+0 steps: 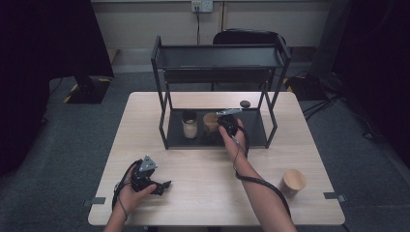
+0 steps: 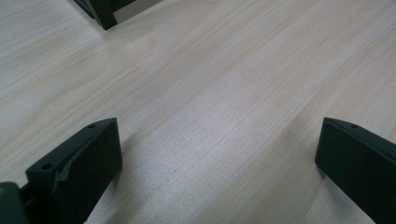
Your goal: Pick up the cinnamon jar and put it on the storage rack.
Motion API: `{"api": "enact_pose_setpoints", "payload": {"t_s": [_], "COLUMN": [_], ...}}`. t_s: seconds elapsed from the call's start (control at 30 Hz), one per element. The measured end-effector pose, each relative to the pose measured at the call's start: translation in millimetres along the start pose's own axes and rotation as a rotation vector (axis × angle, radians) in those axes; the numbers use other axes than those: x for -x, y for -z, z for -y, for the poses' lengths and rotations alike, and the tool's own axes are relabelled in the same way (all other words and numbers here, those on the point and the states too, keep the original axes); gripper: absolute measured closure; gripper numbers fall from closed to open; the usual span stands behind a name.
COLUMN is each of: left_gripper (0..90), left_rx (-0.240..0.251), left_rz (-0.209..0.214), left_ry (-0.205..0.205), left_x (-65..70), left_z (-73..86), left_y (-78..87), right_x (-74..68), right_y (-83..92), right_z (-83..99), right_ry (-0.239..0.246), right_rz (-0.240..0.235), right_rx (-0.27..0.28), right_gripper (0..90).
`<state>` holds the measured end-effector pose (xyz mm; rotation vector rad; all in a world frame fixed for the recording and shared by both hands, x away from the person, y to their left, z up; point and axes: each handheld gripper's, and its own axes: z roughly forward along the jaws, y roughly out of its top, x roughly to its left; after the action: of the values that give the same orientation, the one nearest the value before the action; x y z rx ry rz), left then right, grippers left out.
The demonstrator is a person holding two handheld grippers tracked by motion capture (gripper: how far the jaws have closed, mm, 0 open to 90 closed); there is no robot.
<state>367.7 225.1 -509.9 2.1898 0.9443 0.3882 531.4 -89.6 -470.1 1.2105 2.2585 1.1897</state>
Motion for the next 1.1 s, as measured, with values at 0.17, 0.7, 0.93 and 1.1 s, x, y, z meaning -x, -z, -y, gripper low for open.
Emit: {"api": "enact_pose_setpoints", "payload": {"t_s": [0.17, 0.7, 0.93, 1.1], "left_gripper": [0.1, 0.1, 0.1, 0.1], "left_rx": [0.000, 0.000, 0.000, 0.000], "left_rz": [0.000, 0.000, 0.000, 0.000], "left_ry": [0.000, 0.000, 0.000, 0.000], "left_x": [0.0, 0.0, 0.0, 0.0], "left_z": [0.0, 0.0, 0.0, 0.0], "left_y": [0.0, 0.0, 0.0, 0.0], "right_x": [0.4, -2.3, -4.4, -6.6], "right_y": [5.7, 19.4, 23.9, 29.5], "right_z": [2.1, 11.7, 16.9, 18.4], "right_ry": [-0.020, -0.022, -0.010, -0.002], "right_rz": [0.005, -0.019, -0.029, -0.030], "right_rx": [0.010, 0.006, -0.004, -0.002], "right_gripper": [1.9, 2.1, 2.2, 2.4]}}
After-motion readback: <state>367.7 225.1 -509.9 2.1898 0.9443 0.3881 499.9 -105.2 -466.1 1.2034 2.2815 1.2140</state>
